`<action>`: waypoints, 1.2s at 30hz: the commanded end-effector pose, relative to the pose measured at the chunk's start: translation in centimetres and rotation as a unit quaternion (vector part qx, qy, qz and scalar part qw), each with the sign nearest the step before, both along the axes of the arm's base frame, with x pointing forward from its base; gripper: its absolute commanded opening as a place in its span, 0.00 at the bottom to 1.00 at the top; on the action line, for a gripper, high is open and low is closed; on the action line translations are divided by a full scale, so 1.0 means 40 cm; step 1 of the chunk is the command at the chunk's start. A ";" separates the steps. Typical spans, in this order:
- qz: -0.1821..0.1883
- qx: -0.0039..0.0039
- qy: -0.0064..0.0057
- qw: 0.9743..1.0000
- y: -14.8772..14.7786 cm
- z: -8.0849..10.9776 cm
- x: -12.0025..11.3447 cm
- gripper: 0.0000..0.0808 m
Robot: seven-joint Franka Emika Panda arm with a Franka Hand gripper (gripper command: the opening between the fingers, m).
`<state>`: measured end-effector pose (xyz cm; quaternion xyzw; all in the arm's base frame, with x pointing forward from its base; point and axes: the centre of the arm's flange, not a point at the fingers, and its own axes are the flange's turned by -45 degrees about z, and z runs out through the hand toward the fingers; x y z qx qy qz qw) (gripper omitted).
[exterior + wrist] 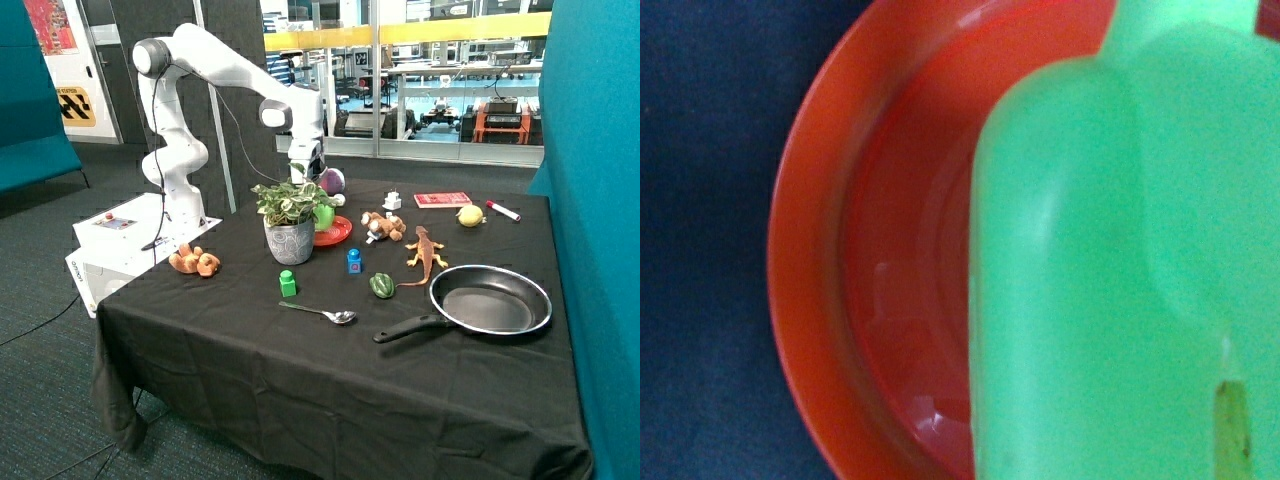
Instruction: Water the pot plant and put the can on the plate
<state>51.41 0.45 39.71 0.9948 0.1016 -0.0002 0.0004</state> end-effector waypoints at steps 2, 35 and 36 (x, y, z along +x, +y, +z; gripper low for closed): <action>0.004 0.000 0.000 1.000 0.007 -0.005 0.001 0.00; 0.004 0.000 0.000 1.000 -0.016 -0.015 -0.013 0.28; 0.005 0.000 0.000 1.000 -0.016 -0.015 -0.013 0.35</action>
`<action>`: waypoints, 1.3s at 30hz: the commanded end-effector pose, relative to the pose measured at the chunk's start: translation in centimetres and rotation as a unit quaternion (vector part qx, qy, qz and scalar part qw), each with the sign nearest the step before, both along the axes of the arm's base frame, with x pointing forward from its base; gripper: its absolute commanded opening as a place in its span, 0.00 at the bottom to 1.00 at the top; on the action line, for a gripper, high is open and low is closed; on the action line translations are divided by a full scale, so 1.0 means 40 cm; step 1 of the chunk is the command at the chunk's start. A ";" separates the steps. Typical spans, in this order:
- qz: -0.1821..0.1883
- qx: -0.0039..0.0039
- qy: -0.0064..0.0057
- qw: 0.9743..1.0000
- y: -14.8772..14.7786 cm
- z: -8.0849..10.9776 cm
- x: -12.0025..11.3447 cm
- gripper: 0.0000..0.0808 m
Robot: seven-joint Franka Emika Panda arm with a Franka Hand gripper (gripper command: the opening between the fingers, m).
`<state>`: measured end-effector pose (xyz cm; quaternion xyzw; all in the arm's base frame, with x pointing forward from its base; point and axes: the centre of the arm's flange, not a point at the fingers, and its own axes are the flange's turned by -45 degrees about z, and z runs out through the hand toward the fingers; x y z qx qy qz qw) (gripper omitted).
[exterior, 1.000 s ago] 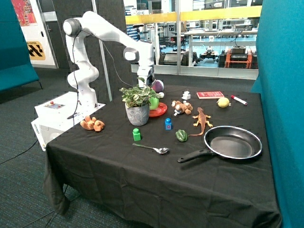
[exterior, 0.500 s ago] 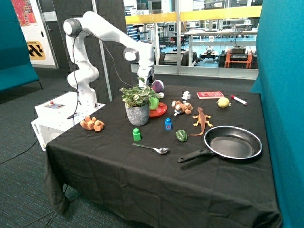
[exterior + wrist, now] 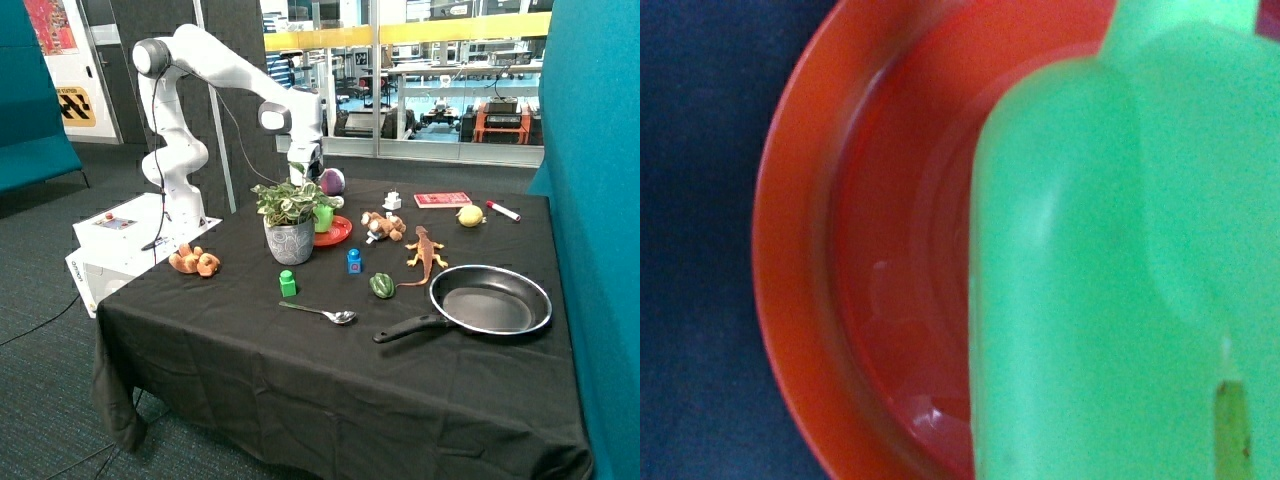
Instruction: Water the pot plant and put the can on the plate
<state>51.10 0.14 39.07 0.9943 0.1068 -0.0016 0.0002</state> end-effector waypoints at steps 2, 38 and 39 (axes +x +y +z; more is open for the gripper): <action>0.000 0.000 -0.002 1.000 -0.009 0.002 -0.004 0.41; 0.013 0.000 -0.002 1.000 -0.003 0.042 0.012 0.72; 0.014 0.000 -0.002 1.000 -0.003 0.045 0.011 0.72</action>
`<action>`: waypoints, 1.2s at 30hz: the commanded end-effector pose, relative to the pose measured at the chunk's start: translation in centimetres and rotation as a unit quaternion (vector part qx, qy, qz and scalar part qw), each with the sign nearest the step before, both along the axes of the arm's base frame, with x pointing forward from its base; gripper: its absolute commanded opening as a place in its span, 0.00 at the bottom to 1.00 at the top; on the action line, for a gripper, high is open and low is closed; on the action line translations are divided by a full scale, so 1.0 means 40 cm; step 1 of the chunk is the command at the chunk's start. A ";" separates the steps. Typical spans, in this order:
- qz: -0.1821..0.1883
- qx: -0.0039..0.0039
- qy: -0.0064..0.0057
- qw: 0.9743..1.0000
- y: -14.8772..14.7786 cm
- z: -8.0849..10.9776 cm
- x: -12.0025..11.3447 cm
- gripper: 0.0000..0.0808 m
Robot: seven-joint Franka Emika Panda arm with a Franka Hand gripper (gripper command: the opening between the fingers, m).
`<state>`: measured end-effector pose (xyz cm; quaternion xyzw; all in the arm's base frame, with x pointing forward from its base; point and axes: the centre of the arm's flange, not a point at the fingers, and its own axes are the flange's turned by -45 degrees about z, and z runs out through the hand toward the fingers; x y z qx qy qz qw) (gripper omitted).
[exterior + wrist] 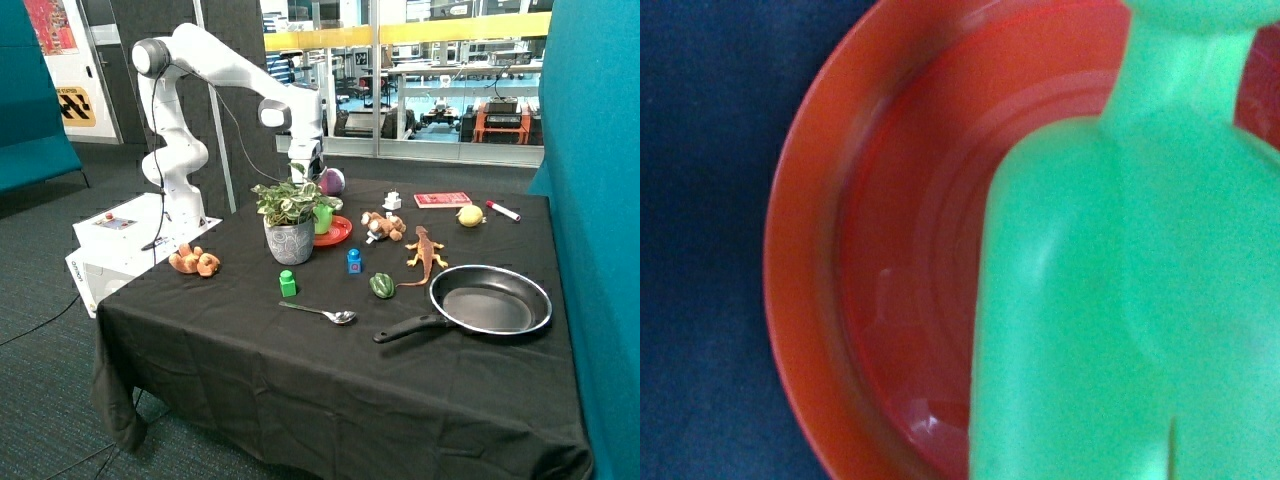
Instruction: Water the pot plant and put the can on the plate
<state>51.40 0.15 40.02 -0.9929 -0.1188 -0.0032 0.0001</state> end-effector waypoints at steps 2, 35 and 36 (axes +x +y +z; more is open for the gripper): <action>0.005 0.000 0.003 1.000 -0.004 0.033 0.000 0.70; 0.006 0.000 0.003 1.000 -0.091 0.110 -0.080 0.62; 0.005 0.000 0.003 1.000 -0.095 0.110 -0.081 0.62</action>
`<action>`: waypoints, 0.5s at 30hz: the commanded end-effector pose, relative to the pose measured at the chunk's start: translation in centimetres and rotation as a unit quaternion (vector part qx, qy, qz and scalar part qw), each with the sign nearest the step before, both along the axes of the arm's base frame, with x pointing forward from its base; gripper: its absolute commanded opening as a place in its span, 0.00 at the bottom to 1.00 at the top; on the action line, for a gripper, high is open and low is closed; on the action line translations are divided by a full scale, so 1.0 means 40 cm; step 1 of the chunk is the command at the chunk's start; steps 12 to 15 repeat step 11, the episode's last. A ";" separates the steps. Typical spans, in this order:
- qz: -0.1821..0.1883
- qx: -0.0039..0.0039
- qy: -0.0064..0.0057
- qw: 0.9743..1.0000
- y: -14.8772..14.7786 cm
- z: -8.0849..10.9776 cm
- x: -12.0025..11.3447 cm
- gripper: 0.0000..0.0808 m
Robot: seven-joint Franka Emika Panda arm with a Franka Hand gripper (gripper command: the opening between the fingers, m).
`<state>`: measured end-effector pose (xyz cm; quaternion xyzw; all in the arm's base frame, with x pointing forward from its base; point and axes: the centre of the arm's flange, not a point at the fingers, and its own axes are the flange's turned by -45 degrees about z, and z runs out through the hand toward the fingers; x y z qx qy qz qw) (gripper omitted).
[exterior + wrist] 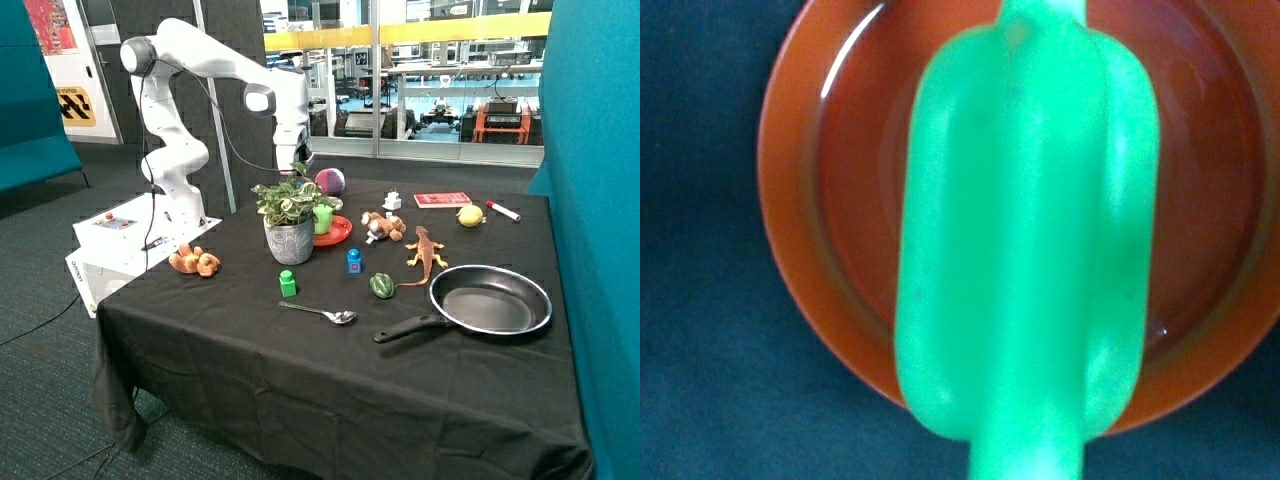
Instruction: Water the pot plant and put the can on the plate
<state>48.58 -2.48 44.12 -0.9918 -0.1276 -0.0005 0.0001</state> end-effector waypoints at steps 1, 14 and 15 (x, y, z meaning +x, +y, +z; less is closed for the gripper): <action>-0.007 0.000 0.000 1.000 -0.034 0.007 -0.010 0.62; -0.001 0.000 0.000 1.000 -0.040 -0.007 0.002 0.61; -0.001 0.000 0.000 1.000 -0.040 -0.007 0.002 0.61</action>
